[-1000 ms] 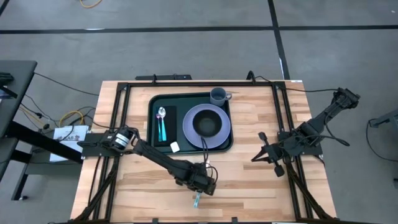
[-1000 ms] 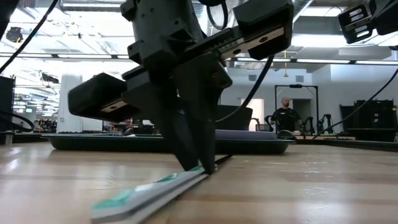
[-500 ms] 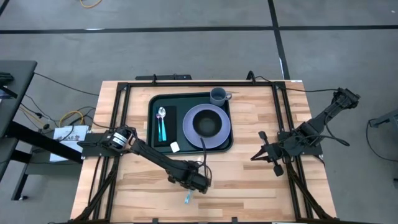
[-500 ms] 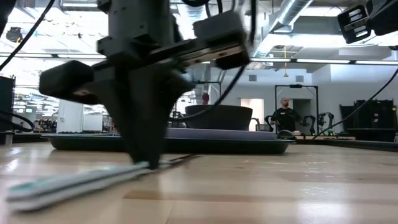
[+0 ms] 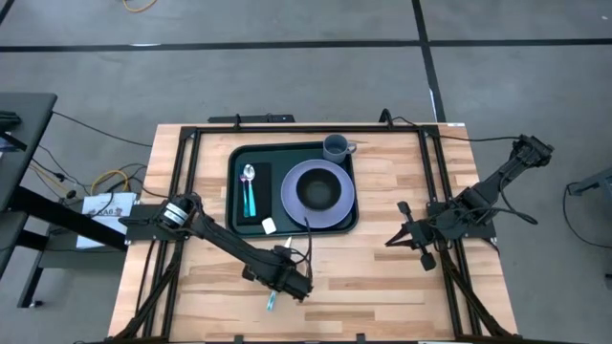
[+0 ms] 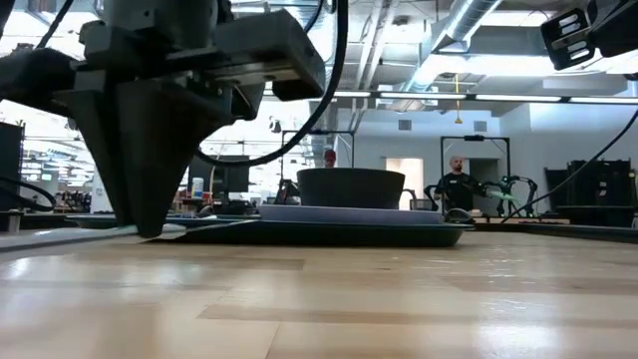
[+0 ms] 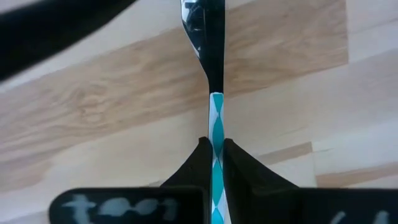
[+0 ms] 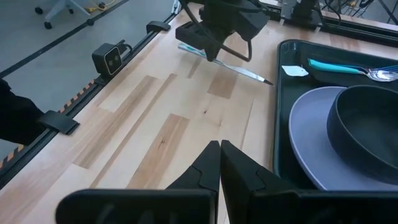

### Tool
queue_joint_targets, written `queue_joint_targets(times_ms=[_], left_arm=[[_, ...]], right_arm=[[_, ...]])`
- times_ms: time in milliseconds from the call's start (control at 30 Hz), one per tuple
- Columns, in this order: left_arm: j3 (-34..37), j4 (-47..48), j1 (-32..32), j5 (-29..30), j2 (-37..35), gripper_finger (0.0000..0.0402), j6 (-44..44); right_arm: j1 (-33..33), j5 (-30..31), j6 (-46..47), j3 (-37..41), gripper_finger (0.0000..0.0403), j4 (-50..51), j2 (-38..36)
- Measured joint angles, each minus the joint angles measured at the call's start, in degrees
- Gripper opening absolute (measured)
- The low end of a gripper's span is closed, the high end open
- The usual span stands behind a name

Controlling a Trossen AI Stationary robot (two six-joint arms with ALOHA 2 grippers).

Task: Set up tray
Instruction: Put the white knife on top of the black napkin to the right of the light blue spoon on the black serving tray

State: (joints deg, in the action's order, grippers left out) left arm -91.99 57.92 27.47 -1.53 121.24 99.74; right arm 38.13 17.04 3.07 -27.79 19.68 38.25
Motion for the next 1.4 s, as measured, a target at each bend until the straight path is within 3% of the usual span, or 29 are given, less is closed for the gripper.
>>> queue_joint_targets(times_ms=[267,600,667,800,1033,1400], left_arm=[[-0.15,1.07,0.78,1.98,-3.62,0.0000,3.28],[1.62,15.92,1.76,12.72,-14.05,0.0000,13.64],[4.72,16.22,-1.06,14.70,-17.02,0.0000,12.76],[14.73,7.53,-9.27,17.33,-24.65,0.0000,5.24],[32.23,-7.43,-26.11,13.94,-35.84,0.0000,-8.52],[35.35,-12.42,-43.07,6.28,-34.67,0.0000,-27.56]], right_arm=[[0.00,0.02,-0.02,0.00,0.0005,0.96,-0.02],[0.00,0.02,-0.02,0.00,0.0005,2.56,-0.02],[-0.02,0.18,0.00,0.00,0.0005,2.58,-0.02],[-0.01,1.49,-0.02,0.00,0.0005,2.60,-0.02],[-0.02,3.34,0.00,0.00,0.0005,2.60,-0.02],[-0.02,5.81,0.56,0.00,0.0005,2.62,-0.02]])
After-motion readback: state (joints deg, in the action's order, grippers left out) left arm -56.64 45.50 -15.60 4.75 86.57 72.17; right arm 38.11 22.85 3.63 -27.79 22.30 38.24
